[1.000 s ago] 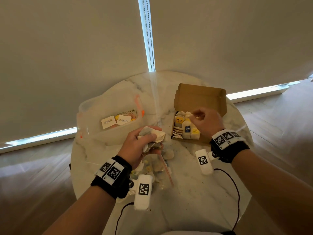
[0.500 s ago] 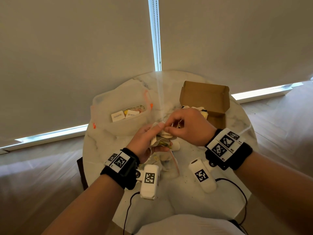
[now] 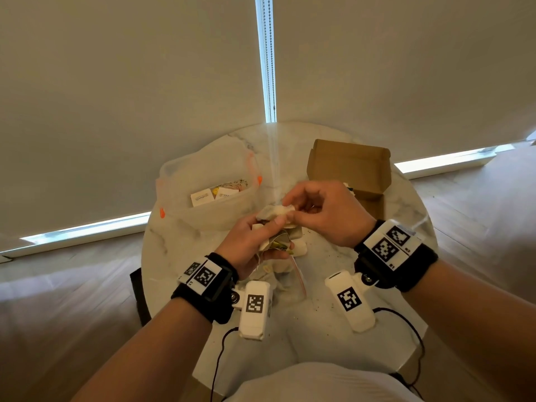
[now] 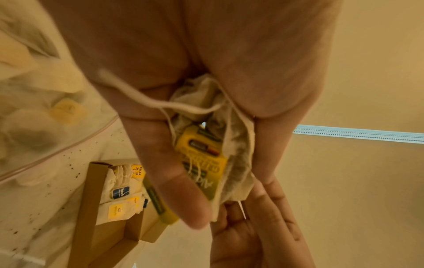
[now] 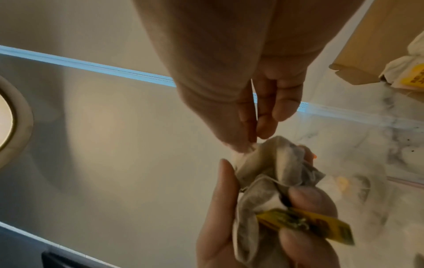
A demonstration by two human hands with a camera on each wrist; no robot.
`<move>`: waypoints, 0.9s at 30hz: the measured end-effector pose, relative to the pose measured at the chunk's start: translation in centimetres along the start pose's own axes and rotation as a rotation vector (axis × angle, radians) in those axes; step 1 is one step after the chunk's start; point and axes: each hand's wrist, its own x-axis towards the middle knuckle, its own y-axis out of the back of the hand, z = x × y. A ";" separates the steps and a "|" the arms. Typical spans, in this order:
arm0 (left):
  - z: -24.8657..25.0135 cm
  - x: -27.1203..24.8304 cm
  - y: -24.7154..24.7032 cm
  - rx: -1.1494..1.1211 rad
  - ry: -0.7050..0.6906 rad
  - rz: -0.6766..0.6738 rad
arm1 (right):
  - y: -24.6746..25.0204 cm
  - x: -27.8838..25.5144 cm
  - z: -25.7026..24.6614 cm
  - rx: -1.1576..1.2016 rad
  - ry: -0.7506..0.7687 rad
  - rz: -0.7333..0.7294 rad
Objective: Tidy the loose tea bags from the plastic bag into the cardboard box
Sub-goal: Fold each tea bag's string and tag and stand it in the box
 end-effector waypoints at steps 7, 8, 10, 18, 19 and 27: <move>-0.2 0.2 0.1 0.041 -0.005 0.014 | 0.3 0.3 0.2 0.094 -0.024 0.086; -0.2 0.2 0.1 0.049 -0.007 0.011 | 0.4 0.2 0.1 0.095 -0.033 0.102; -0.2 0.2 0.0 0.063 -0.008 0.010 | 0.7 0.2 0.0 0.112 -0.048 0.130; -0.2 0.3 -0.2 0.101 0.008 0.013 | 2.3 0.8 0.1 0.046 -0.062 0.187; -0.2 0.3 -0.2 0.105 0.010 0.014 | 2.4 0.9 0.2 -0.020 -0.052 0.202; -0.2 0.3 -0.2 0.091 0.010 0.050 | 2.4 0.6 1.4 -0.276 -0.074 0.184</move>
